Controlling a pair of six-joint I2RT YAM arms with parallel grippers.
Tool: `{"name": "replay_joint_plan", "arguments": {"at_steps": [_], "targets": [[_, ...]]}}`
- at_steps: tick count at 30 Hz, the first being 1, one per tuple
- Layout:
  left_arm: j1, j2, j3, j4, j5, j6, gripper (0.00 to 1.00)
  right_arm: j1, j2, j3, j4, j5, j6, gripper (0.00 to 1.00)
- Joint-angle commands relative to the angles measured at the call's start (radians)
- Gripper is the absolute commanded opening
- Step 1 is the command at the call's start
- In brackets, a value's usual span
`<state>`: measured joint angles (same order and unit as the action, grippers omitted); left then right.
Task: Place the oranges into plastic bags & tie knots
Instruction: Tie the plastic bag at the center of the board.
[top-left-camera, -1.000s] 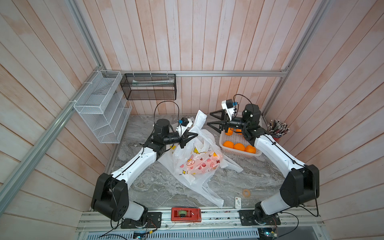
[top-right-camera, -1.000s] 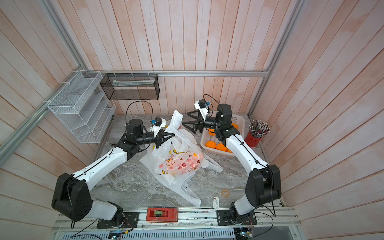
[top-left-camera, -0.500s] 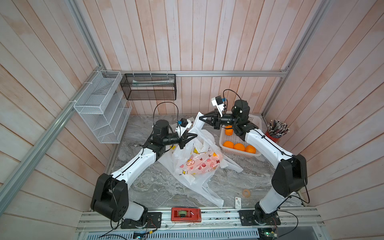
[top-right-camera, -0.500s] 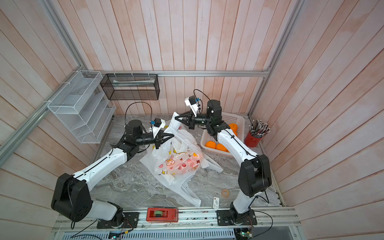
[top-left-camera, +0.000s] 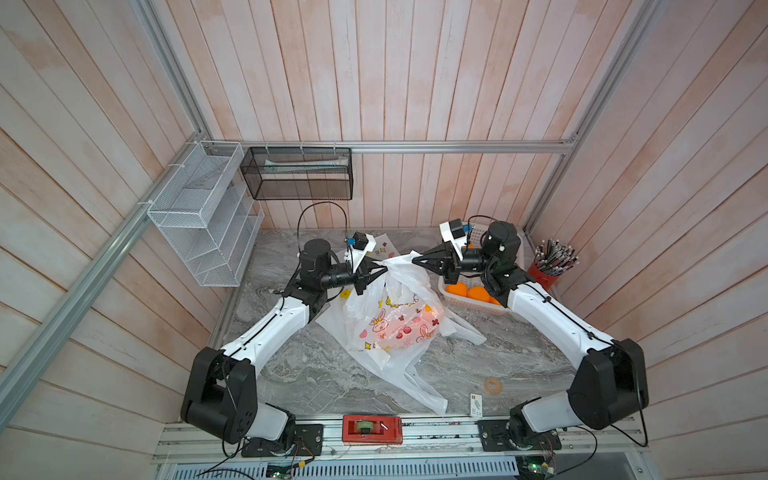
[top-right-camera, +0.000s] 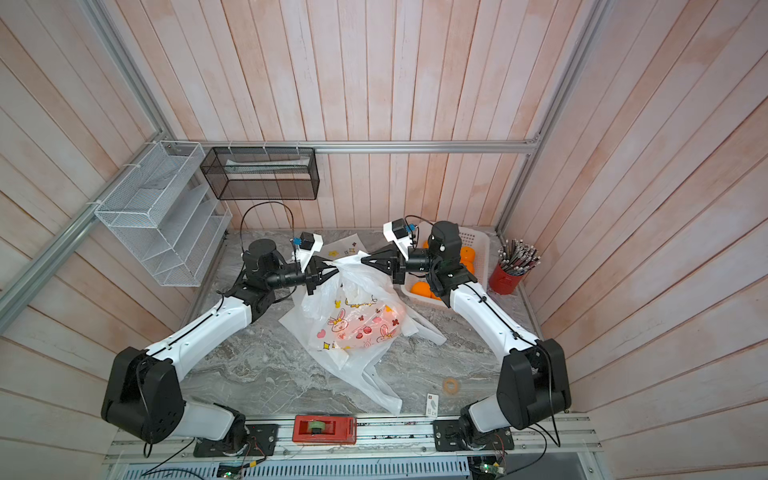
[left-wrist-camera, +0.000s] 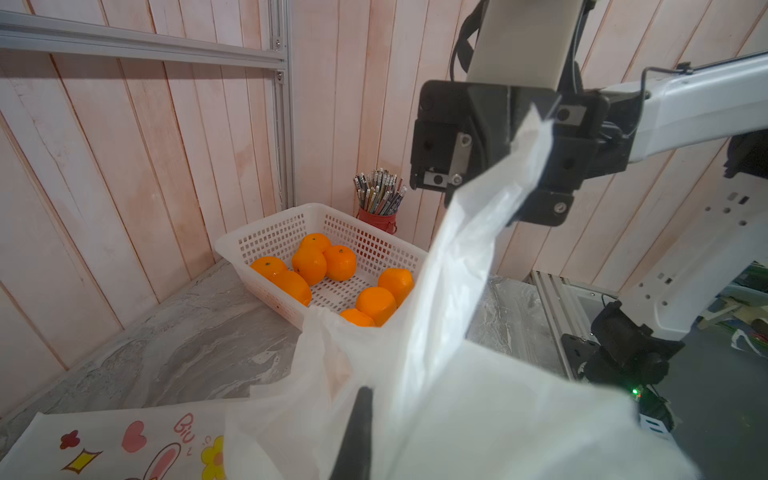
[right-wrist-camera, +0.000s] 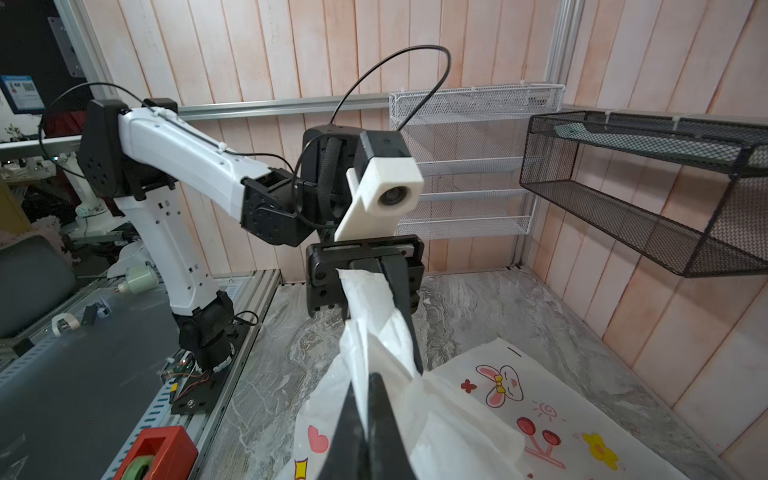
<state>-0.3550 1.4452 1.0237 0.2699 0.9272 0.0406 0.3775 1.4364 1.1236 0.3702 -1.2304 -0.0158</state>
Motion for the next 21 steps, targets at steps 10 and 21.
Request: {"name": "replay_joint_plan", "arguments": {"at_steps": [10, 21], "targets": [[0.034, 0.009, -0.02, 0.013, -0.016, 0.007, 0.0, 0.009, -0.125, -0.027, -0.156, -0.026, -0.252, 0.22], [0.033, -0.001, -0.03, 0.026, 0.0, 0.03, 0.0, -0.173, 0.043, 0.215, -0.016, 0.218, 0.066, 0.45]]}}
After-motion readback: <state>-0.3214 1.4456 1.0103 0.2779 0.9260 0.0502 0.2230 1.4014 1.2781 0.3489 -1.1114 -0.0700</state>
